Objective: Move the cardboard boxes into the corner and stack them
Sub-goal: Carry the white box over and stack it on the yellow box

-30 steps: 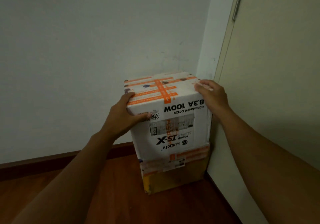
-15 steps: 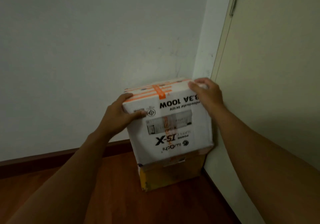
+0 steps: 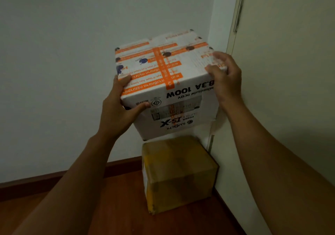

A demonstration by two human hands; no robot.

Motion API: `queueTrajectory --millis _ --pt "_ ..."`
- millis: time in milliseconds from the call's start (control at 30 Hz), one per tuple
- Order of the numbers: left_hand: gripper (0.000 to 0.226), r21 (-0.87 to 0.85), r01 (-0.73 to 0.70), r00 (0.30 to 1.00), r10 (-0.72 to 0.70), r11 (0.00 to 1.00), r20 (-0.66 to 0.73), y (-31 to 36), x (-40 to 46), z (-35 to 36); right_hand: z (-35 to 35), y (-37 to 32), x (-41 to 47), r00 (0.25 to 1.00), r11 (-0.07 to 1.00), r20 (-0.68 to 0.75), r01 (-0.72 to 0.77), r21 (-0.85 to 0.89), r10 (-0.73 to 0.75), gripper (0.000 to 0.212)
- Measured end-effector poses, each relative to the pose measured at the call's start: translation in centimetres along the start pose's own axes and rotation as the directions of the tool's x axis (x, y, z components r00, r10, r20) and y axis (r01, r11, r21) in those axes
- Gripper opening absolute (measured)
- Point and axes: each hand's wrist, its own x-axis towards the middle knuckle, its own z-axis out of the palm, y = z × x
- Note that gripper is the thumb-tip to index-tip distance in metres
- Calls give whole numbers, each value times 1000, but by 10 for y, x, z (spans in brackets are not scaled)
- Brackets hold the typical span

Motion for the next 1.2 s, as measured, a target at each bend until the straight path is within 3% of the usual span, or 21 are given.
queueTrajectory --millis 267,367,467,533,600,700,800,933,1067,1200 --pt "83 140 179 946 -209 974 249 -36 -36 22 -17 83 -39 945 936 -54 -326 -133 322 28" --pt "84 160 206 926 -245 965 287 -44 -41 30 -21 93 -44 926 912 -75 -378 -162 371 26" --pt "90 269 340 859 -414 901 300 -50 -48 38 -18 100 -41 902 854 23 -399 -335 431 39" --pt "92 340 392 819 -493 855 295 -56 -57 44 -14 107 -48 866 768 124 -354 -533 485 52" --pt "93 365 405 807 -516 838 287 -60 -64 47 -11 119 -58 851 731 179 -295 -615 494 54" --pt "92 374 408 805 -521 833 282 -61 -64 53 -8 127 -65 881 668 152 -217 -712 448 50" --pt "92 407 395 818 -517 823 251 -54 -66 62 -3 128 -70 933 479 195 27 -878 304 54" --pt "94 443 353 835 -492 824 249 -45 -68 70 2 132 -85 848 403 455 329 -854 271 77" --pt "91 444 235 852 -403 865 334 -47 -71 75 -9 140 -81 869 452 406 253 -855 281 76" --pt "86 452 230 850 -404 862 337 -52 -66 82 -17 147 -71 882 482 374 204 -852 288 68"
